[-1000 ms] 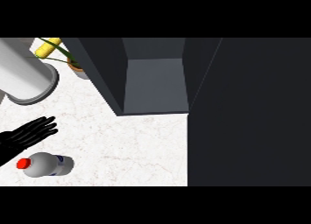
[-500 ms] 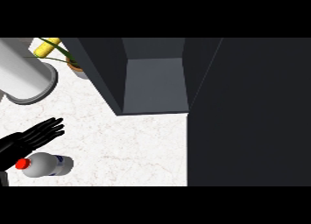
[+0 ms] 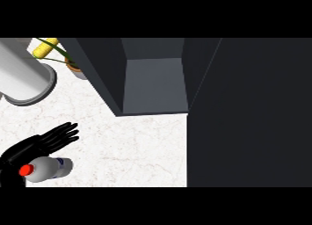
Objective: Pick up the bottled water, place it into the cabinet and close the cabinet
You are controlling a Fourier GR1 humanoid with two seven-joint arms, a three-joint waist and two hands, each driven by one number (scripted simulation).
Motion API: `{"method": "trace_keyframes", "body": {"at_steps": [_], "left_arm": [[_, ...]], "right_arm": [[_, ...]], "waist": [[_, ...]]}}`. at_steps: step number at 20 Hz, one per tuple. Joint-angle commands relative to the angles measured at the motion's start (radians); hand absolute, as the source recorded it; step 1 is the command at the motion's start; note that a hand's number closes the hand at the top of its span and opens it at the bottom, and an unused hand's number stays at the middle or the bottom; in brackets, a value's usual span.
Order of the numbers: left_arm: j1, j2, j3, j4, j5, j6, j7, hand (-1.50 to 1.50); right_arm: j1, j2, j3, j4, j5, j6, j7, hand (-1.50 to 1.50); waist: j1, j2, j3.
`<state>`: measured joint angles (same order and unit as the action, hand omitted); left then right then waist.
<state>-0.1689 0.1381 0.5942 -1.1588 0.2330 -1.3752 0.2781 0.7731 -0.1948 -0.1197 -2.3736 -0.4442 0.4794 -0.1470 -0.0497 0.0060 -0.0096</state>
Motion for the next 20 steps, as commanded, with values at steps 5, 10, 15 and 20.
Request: {"method": "trace_keyframes", "body": {"at_steps": [5,10,15,20], "left_arm": [[0.043,0.008,-0.056,0.115,0.01,-0.119,-0.124,1.5],[-0.075,0.01,-0.041,0.269,0.027,-0.1,-0.109,1.5],[-0.009,0.023,-0.108,0.217,0.06,-0.118,-0.165,1.5],[0.011,-0.046,0.14,0.1,0.094,0.267,-0.217,1.5]], "right_arm": [[0.094,-0.009,-0.033,-0.153,-0.096,-0.008,0.022,-1.5],[0.085,-0.027,-0.046,-0.157,-0.114,-0.015,0.01,-1.5],[0.117,-0.07,-0.12,-0.16,-0.165,-0.006,0.0,-1.5],[0.1,-0.039,-0.089,-0.08,-0.089,-0.005,-0.064,-1.5]], "waist": [[0.009,-0.003,0.001],[0.003,0.004,0.002],[0.016,-0.003,0.002],[0.053,-0.009,0.003]]}}
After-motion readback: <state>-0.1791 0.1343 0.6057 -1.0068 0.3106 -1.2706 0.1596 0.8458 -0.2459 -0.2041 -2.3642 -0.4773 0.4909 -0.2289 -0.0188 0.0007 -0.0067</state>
